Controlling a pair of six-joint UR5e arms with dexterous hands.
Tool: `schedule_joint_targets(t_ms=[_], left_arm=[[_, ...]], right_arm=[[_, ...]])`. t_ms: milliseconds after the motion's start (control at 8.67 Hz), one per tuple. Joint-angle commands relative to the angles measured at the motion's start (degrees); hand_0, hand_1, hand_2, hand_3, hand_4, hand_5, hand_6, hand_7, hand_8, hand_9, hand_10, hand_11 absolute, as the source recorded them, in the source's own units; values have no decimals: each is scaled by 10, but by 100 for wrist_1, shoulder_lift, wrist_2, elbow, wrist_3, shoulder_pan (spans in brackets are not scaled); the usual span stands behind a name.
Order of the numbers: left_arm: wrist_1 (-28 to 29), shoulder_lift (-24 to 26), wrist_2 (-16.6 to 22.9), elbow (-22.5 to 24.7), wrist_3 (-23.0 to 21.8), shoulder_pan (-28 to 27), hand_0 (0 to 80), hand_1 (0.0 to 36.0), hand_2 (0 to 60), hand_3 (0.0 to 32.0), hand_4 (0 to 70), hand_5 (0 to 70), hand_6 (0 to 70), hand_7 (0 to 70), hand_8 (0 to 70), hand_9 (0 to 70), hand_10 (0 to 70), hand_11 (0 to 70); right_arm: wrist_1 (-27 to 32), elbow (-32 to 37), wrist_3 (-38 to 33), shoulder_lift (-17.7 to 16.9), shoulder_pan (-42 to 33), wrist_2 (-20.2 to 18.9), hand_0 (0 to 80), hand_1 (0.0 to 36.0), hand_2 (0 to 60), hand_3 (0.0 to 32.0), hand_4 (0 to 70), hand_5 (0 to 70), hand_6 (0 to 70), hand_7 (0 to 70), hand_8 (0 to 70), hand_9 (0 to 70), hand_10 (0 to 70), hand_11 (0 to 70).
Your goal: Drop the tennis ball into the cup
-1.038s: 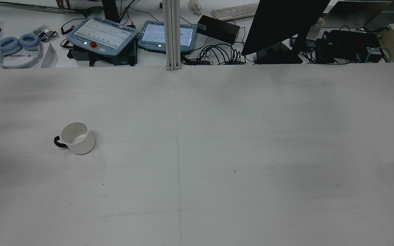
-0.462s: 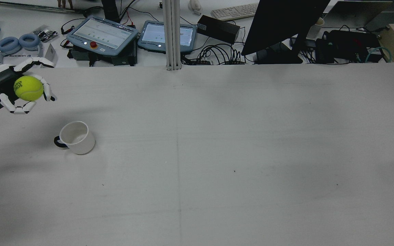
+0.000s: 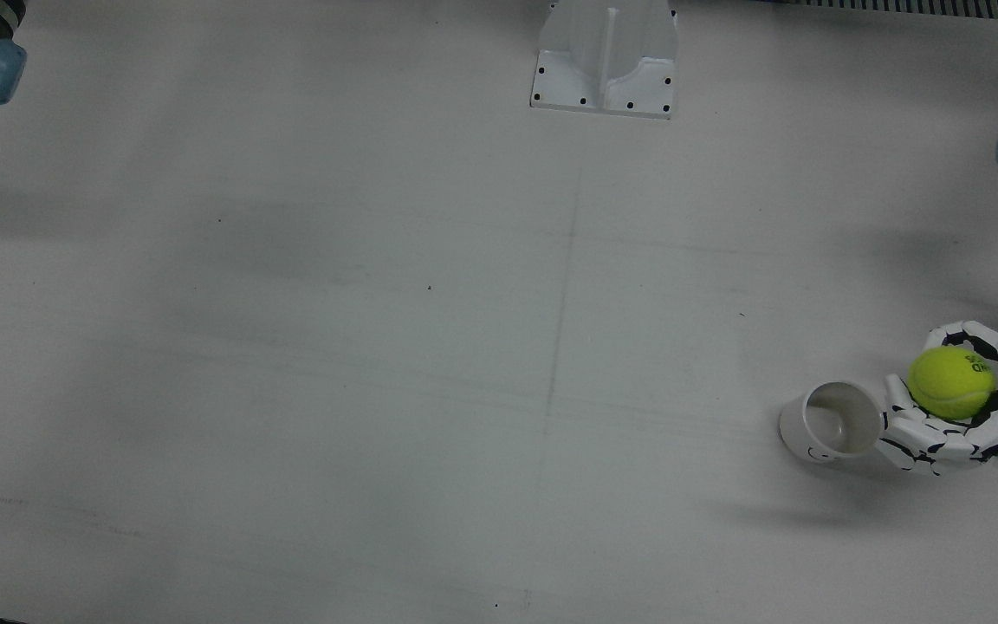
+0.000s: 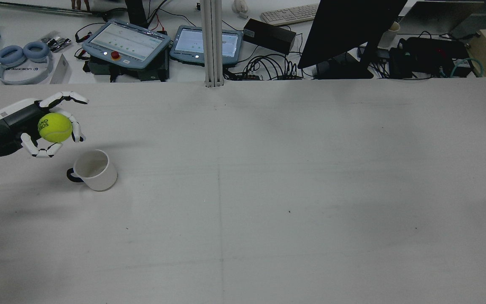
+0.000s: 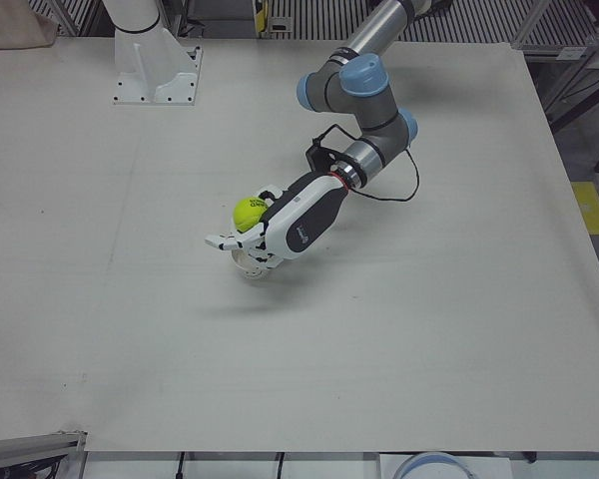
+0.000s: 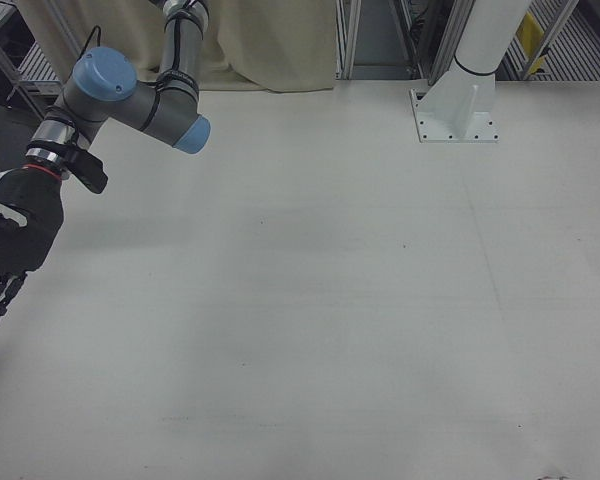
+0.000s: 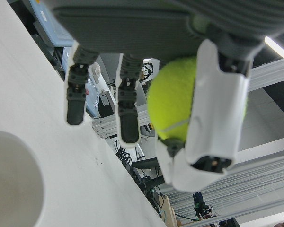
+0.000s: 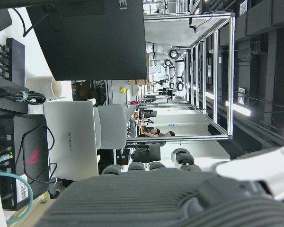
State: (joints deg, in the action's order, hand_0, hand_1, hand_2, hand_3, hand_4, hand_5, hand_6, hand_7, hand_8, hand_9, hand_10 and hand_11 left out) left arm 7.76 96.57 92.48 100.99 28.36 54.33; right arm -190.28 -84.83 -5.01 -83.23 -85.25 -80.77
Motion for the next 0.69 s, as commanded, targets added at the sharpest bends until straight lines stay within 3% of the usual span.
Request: schedule_joint_targets(t_ms=[0,115,231,346,462,577], left_arm=[[314,11,-11,-335,-32,-54,800,360,600,320,28,291,575,315,350,200,207,338],[314,11,-11,-291,-32,-45,800,360,505,320,0,255,445,248,295,148,188,309],[314,2,-20,-273,-24,-54,788,360,493,320,0,240,434,215,282,128,172,283],[305,11,-20,-264,-24,-54,712,360,438,320,0,195,242,248,242,133,165,270],[305,11,-20,-273,-15,-54,679,351,445,320,0,219,384,220,270,126,162,264],[305,11,-20,-282,-15,-54,670,353,434,320,0,195,270,243,246,130,162,265]], right_arm=[[0,2,0,0,0,0,0,0,0,0,0,0,0,0,0,0,0,0],[0,2,0,0,0,0,0,0,0,0,0,0,0,0,0,0,0,0],[0,2,0,0,0,0,0,0,0,0,0,0,0,0,0,0,0,0],[0,2,0,0,0,0,0,0,0,0,0,0,0,0,0,0,0,0],[0,2,0,0,0,0,0,0,0,0,0,0,0,0,0,0,0,0],[0,2,0,0,0,0,0,0,0,0,0,0,0,0,0,0,0,0]])
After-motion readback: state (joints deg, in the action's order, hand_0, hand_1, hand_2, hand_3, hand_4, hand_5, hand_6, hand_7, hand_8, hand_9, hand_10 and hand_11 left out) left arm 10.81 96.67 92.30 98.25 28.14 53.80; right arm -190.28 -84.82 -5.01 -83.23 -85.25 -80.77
